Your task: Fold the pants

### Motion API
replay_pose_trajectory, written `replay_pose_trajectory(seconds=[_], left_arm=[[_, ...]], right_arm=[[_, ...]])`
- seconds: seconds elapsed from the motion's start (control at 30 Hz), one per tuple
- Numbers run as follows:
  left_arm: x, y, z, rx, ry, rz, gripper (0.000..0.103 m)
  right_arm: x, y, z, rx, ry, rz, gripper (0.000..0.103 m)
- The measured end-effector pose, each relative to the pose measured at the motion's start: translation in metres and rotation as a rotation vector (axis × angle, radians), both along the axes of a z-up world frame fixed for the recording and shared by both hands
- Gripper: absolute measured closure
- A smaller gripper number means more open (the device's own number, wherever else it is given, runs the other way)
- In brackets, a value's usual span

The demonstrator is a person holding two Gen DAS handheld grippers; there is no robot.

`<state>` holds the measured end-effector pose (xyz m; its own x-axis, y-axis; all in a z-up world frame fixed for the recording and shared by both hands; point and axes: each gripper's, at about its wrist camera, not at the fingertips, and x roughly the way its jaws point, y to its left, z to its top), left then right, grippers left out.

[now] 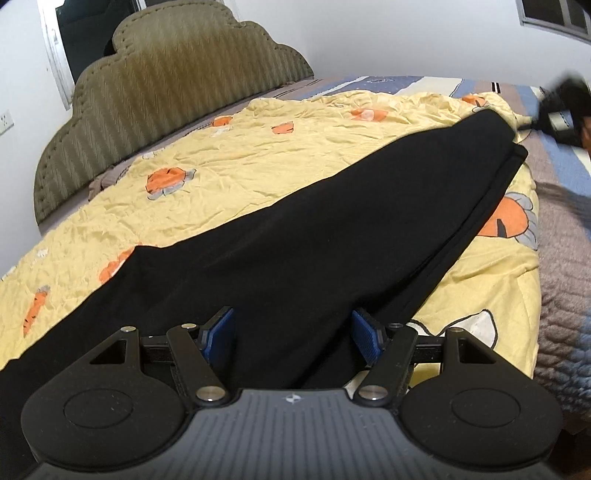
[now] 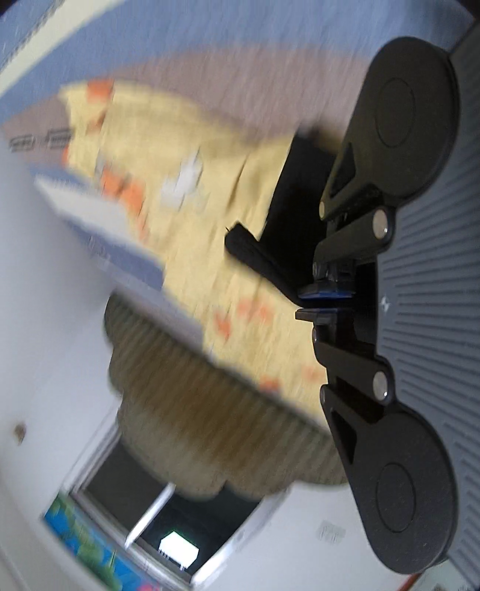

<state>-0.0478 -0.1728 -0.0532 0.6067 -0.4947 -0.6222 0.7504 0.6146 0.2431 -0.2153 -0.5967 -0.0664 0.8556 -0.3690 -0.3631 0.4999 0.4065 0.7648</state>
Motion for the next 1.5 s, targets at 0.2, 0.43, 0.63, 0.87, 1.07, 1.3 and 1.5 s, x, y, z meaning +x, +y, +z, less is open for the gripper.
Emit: replay_pose_trajectory(seconds=[0.2,0.43,0.63,0.87,1.07,1.3,1.5], left_arm=[[-0.001,0.002,0.004,-0.015,0.005,0.009,0.035],[-0.005,0.002,0.008,-0.014,-0.011,0.017,0.035],[-0.009,-0.006,-0.003,0.055,-0.019,-0.012,0.035],[-0.014,-0.013,-0.011,0.083,-0.073,-0.039,0.037],[-0.017,-0.019,-0.010,0.078,-0.038,-0.098,0.088],[-0.016,-0.014,0.000,0.019,-0.031,-0.083,0.093],[-0.001,0.003,0.032,-0.114,-0.055,0.005,0.093]], right_arm=[[-0.031,-0.009,-0.044,0.136,0.059,-0.044,0.096],[-0.017,-0.025,-0.036,0.117,0.048,-0.083,0.074],[-0.004,-0.042,-0.052,0.189,0.025,-0.111,0.068],[0.011,-0.049,-0.049,0.174,0.030,-0.081,0.093],[0.011,-0.037,-0.028,0.089,0.008,-0.084,0.096],[0.017,-0.033,0.016,-0.030,-0.002,-0.058,0.096],[0.042,-0.036,0.047,-0.047,-0.030,-0.002,0.096]])
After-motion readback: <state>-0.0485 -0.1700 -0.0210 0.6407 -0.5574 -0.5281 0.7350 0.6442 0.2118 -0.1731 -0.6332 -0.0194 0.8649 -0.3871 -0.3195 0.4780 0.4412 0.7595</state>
